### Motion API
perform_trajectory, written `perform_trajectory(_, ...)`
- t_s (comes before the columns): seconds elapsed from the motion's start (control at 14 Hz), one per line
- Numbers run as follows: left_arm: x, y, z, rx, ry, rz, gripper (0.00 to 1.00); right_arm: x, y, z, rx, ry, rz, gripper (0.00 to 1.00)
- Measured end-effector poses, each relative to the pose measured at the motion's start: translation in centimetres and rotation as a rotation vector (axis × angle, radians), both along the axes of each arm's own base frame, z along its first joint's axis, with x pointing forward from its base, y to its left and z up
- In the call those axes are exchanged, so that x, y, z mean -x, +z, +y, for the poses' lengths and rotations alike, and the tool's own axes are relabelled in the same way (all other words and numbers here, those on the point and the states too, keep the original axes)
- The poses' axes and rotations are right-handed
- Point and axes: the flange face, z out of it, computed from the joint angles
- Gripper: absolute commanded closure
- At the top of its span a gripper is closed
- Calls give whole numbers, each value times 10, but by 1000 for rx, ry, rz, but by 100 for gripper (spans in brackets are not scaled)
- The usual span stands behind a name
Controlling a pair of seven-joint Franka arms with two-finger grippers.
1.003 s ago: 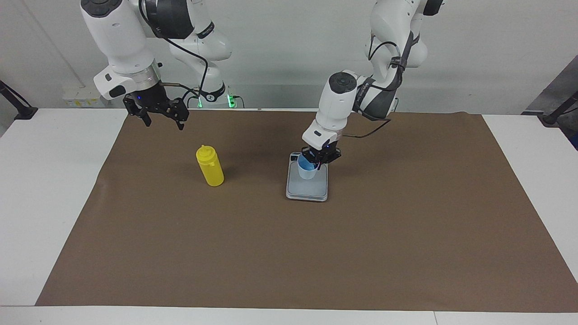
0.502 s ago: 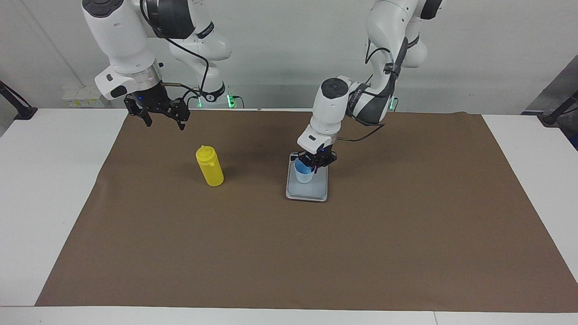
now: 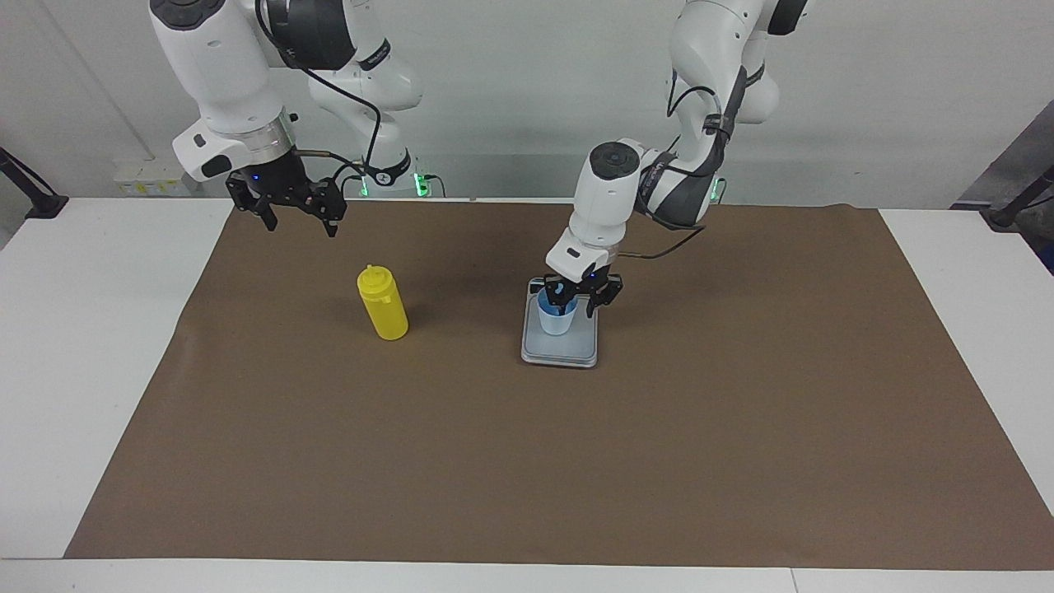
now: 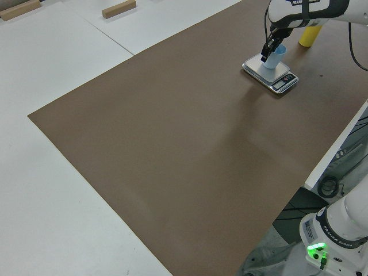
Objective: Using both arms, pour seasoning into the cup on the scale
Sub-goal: 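Release the cup and withdraw the left gripper while the right gripper lifts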
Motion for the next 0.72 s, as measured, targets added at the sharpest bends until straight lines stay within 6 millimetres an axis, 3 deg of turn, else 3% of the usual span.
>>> perform_trajectory(0.14, -20, 27, 24, -17, 40, -14, 0, -4, 3, 0, -2, 1, -38, 0)
perform_trajectory(0.36, -43, 69, 76, -45, 64, -27, 0, -9, 5, 2, -4, 5, -78, 0)
perform_trajectory(0.57, -55, 93, 129, -78, 30, -23, 0, -15, 1, 2, -5, -9, -94, 6)
perform_trajectory(0.72, -60, 106, 164, -102, -10, -12, 0, -22, -3, -1, -8, -107, -117, 12)
